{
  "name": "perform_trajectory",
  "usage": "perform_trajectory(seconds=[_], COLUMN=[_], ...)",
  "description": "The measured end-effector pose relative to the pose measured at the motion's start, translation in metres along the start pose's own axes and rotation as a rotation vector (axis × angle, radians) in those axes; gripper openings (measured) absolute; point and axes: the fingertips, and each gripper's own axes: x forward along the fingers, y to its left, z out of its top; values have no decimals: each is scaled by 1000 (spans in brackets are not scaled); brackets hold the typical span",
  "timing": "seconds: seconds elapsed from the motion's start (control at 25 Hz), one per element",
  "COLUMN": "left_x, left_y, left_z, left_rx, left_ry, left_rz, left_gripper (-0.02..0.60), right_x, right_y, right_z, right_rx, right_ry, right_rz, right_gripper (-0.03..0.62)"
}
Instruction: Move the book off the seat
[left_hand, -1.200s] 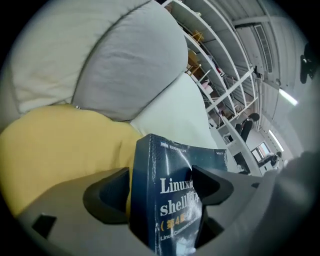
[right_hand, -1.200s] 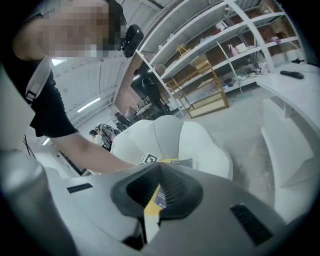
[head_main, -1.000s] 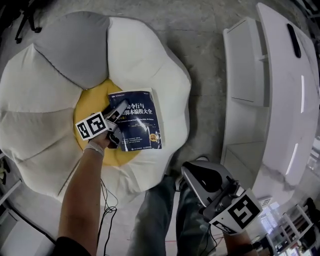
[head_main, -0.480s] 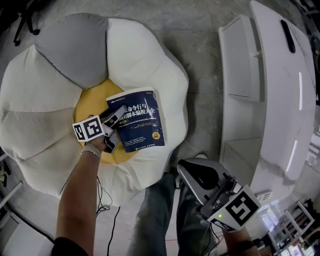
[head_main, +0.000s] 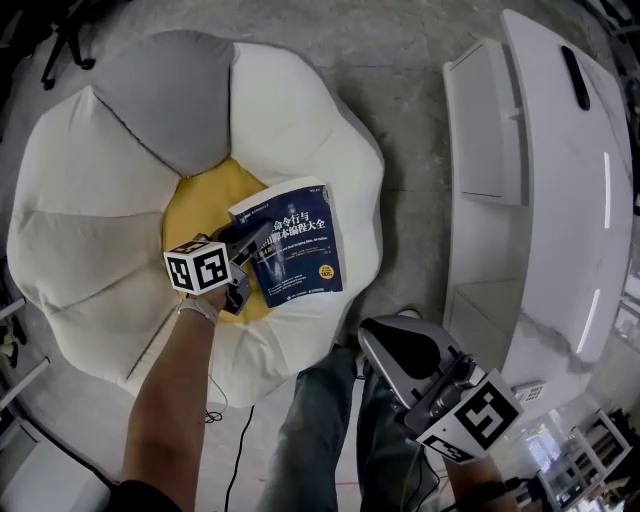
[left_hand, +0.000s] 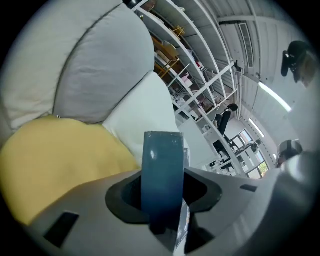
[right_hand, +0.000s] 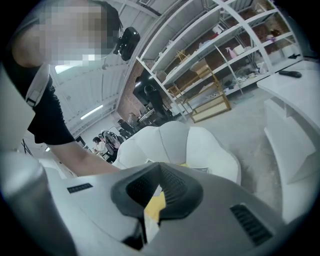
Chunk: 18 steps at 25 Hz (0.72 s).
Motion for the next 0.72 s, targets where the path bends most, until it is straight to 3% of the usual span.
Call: perform_trajectory(seconds=[0.32, 0.72], left_x=[-15, -44], left_y=[-33, -102], left_z=[-6, -20], left_rx=[90, 119], left_ry=[-25, 2], left_rz=[99, 98], left_gripper=[170, 169], right_x=[-24, -61], right_y=[-1, -18], right_z=[11, 19], right_rx=[8, 17], right_ry=[-36, -55], right_rz=[2, -14], right_gripper=[5, 5])
